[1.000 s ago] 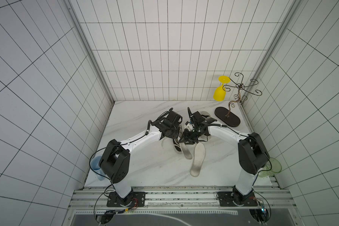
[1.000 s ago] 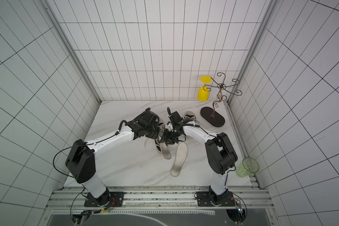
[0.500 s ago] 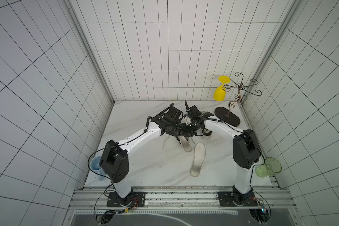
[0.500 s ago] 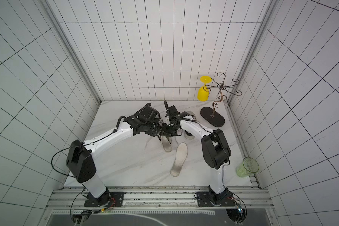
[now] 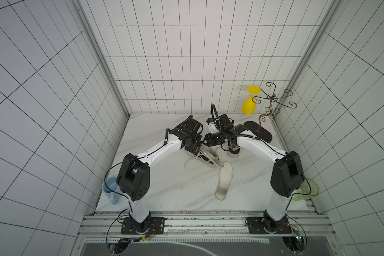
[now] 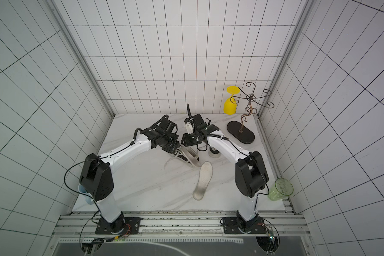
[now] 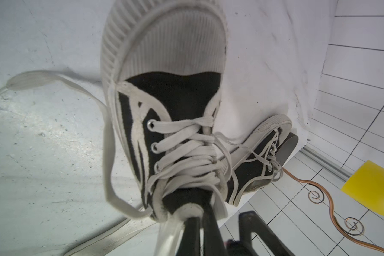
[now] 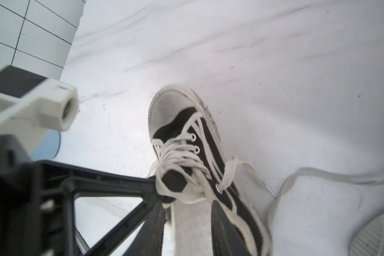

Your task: Insert the insole into the shoe

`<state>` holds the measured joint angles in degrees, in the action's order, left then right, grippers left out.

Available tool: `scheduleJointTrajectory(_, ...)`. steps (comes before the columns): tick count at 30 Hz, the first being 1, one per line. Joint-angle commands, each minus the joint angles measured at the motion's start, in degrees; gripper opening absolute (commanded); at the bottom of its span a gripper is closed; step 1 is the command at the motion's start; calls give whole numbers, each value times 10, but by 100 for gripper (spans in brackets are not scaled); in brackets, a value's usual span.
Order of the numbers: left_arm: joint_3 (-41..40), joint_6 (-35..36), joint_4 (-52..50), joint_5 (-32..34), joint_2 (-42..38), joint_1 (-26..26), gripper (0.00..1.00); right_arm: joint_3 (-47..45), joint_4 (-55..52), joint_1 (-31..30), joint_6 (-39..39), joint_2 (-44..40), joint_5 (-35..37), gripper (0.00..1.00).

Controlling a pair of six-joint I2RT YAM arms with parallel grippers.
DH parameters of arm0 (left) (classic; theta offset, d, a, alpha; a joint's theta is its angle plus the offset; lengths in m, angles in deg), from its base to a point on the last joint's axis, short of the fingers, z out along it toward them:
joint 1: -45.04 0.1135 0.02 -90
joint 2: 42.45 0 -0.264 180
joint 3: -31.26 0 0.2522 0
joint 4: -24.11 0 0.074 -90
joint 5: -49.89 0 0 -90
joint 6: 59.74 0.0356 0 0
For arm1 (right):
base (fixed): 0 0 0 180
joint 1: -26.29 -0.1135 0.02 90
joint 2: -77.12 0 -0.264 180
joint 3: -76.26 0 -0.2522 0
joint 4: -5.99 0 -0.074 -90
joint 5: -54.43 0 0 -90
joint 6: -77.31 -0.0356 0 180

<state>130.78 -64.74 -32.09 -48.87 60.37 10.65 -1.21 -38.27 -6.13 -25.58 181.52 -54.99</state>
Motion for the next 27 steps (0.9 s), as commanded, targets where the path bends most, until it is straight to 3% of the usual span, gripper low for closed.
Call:
scheduleJointTrajectory(1, 9, 18, 14, -35, 11, 4, 0, -9, 13, -6, 71, 16, -1, 35)
scheduleJointTrajectory(4, -24, -1, 42, -21, -6, 11, 0, -17, 4, -2, 59, 16, -10, 36)
scheduleJointTrajectory(7, -30, -8, 50, -14, -6, 14, 0, -39, -10, 14, -13, -17, -25, 39)
scheduleJointTrajectory(14, -68, -53, 100, 10, -12, 15, 0, -185, -55, 38, -172, -109, -180, 39)
scheduleJointTrajectory(19, -67, -86, 102, 43, -15, 14, 0, -280, 52, 24, -225, -156, -253, 44)
scheduleJointTrajectory(23, -71, -135, 119, 58, -8, 13, 0, -362, 214, 24, -355, -180, -312, 46)
scheduleJointTrajectory(25, -74, -160, 133, 55, -3, 13, 0, -382, 280, 25, -403, -195, -317, 48)
scheduleJointTrajectory(27, -74, -181, 140, 58, -2, 12, 0, -363, 246, 25, -377, -203, -286, 49)
